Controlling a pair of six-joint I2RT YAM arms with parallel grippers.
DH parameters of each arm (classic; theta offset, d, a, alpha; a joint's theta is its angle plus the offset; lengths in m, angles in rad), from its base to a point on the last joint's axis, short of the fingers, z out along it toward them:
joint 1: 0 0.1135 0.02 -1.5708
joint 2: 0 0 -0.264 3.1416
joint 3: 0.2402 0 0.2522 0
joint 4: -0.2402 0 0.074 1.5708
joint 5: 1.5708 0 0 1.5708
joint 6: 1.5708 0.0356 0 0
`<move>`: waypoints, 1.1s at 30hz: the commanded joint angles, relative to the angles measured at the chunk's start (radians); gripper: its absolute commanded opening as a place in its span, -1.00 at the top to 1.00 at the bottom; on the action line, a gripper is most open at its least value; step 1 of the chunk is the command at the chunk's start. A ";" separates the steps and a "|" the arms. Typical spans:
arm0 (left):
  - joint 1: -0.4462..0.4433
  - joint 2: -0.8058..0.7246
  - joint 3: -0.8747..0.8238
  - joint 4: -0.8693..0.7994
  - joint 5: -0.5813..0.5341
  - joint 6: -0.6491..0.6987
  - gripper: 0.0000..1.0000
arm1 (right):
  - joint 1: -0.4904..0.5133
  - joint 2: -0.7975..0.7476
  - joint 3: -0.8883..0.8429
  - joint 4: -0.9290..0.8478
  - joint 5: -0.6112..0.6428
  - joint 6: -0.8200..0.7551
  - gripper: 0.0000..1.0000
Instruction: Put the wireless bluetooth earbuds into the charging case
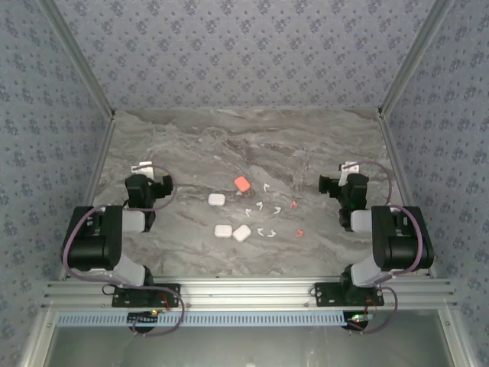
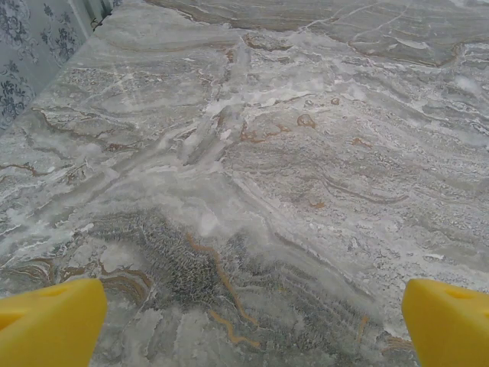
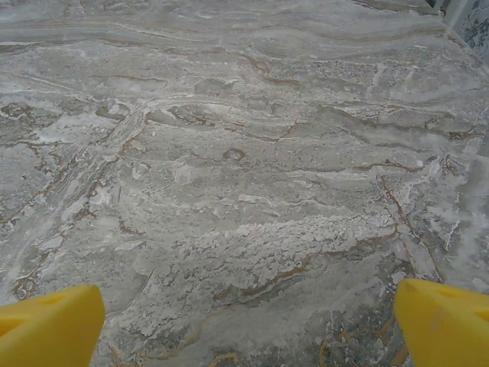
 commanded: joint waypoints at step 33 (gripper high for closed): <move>0.016 -0.139 0.041 -0.125 0.020 -0.006 -0.98 | -0.024 -0.127 0.231 -0.477 -0.024 0.028 -1.00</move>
